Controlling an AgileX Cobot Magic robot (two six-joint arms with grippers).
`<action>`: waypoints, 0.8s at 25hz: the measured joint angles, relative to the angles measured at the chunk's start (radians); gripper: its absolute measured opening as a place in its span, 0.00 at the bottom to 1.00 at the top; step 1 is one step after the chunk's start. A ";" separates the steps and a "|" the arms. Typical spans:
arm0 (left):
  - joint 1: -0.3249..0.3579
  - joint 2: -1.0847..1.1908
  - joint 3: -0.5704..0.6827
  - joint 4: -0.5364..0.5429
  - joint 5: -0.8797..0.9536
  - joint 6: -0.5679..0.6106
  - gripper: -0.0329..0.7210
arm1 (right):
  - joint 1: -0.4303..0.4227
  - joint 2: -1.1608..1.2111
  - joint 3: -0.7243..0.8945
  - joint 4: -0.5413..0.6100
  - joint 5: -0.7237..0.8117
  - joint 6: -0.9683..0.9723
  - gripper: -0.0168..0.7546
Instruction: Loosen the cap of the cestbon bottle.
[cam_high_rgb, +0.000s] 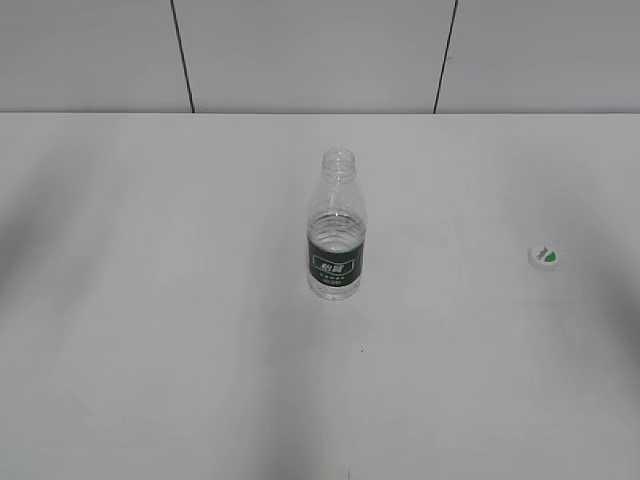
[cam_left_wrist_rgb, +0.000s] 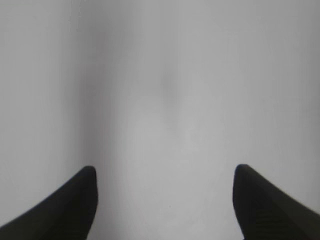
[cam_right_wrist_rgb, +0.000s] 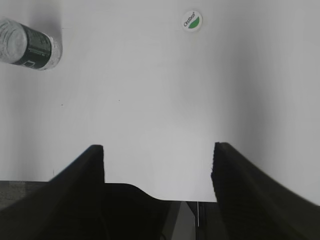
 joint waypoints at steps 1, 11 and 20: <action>0.000 -0.030 0.016 -0.004 -0.001 0.003 0.70 | 0.000 -0.043 0.022 0.000 0.000 0.000 0.69; 0.000 -0.511 0.369 -0.022 0.004 0.044 0.70 | 0.000 -0.586 0.225 -0.006 0.005 0.001 0.69; 0.000 -1.040 0.626 -0.050 -0.002 0.127 0.70 | 0.000 -0.929 0.424 -0.119 0.008 0.000 0.69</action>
